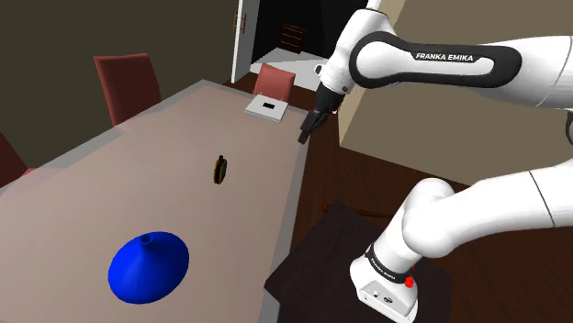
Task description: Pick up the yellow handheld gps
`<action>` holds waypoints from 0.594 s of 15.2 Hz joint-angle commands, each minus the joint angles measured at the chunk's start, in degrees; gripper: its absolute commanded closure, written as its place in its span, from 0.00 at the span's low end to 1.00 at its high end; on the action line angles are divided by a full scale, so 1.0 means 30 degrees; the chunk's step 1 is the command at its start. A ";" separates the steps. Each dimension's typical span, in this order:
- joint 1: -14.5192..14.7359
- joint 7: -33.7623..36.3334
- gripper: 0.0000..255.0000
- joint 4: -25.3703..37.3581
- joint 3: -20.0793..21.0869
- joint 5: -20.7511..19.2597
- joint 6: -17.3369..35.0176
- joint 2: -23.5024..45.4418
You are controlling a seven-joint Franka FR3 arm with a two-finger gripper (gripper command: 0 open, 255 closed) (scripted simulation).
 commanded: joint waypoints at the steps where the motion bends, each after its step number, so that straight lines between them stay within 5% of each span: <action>1: 0.0111 -0.0239 0.00 -0.0344 0.0185 -0.0170 0.1820 0.1031; 9: 0.0296 -0.0751 0.00 0.0026 0.0881 -0.1200 0.8298 0.6382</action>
